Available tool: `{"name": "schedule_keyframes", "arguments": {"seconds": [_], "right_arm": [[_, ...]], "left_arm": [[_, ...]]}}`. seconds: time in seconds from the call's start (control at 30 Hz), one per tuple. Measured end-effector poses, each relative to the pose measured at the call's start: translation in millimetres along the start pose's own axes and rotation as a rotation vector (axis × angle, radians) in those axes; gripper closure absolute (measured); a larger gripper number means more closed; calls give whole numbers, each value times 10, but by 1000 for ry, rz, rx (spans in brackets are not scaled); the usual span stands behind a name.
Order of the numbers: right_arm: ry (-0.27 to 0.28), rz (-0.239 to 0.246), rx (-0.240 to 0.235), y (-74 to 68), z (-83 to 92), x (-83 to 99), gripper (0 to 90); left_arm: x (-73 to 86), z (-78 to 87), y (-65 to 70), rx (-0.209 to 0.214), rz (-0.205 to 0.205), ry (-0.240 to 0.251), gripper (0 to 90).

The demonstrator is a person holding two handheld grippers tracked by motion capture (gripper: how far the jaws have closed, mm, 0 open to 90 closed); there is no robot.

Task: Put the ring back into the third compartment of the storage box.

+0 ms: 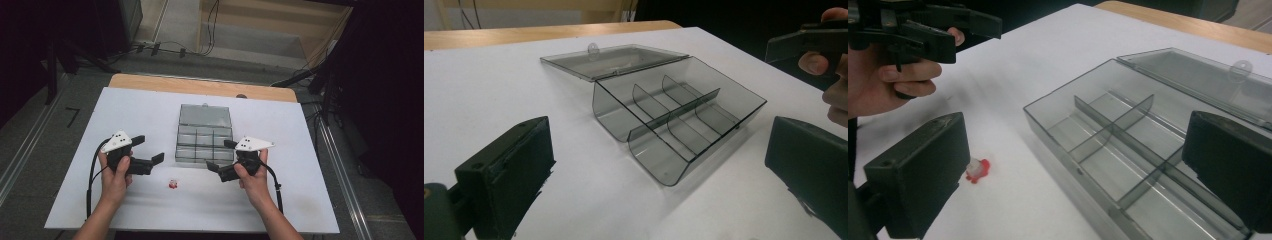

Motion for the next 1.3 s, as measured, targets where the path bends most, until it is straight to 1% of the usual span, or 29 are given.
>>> {"name": "schedule_keyframes", "arguments": {"seconds": [0.2, 0.3, 0.4, 0.5, 0.57, 0.63, 0.73, 0.87, 0.9, 0.93, 0.97, 1.0, 1.03, 1.1, 1.2, 1.3], "right_arm": [[-8, 11, -31, -115, -51, 0, 0], [-20, 12, -47, -172, -83, 3, 0], [-25, 10, -60, -228, -114, 5, 0], [-32, 12, -75, -269, -143, 10, 0], [-41, 17, -86, -300, -166, 16, 0], [-46, 17, -92, -332, -195, 28, 37], [-65, 15, -126, -378, -244, 57, 39], [-98, 35, -152, -437, -326, 103, 46], [-102, 41, -156, -449, -346, 114, 64], [-103, 41, -155, -460, -362, 123, 102], [-103, 34, -156, -471, -375, 130, 134], [-104, 37, -163, -479, -390, 138, 175], [-107, 38, -169, -490, -404, 146, 233], [-116, 47, -176, -513, -436, 164, 275], [-133, 60, -176, -541, -490, 191, 328], [-152, 74, -198, -578, -548, 217, 393]], "left_arm": [[60, 137, -27, -6, -12, 0, 0], [89, 189, -27, -11, -6, 1, 0], [110, 223, -21, -17, -17, -1, 0], [129, 271, -17, -15, -19, 2, 0], [141, 304, -16, -16, -12, 5, 0], [157, 339, -15, -18, -11, 10, 0], [177, 397, -18, -20, -15, 10, 0], [200, 464, -24, -24, -17, 11, 0], [207, 478, -27, -29, -19, 10, 0], [215, 491, -32, -31, -24, 7, 0], [225, 502, -36, -34, -25, 4, 0], [236, 513, -41, -36, -26, 0, 0], [247, 524, -44, -39, -20, -2, 0], [271, 542, -45, -37, -9, 2, 0], [306, 562, -26, -38, -15, -9, 0], [306, 573, -21, -44, -25, -5, 0]]}}
Point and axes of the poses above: each handheld gripper's, and its own axes: z roughly backward along the jaws, x roughly out of its underside, y roughly to its right, the point moved 3 cm from there along -z, roughly forward along the jaws, and after that the axes turned 12 degrees about y, right-handed, at the moved point
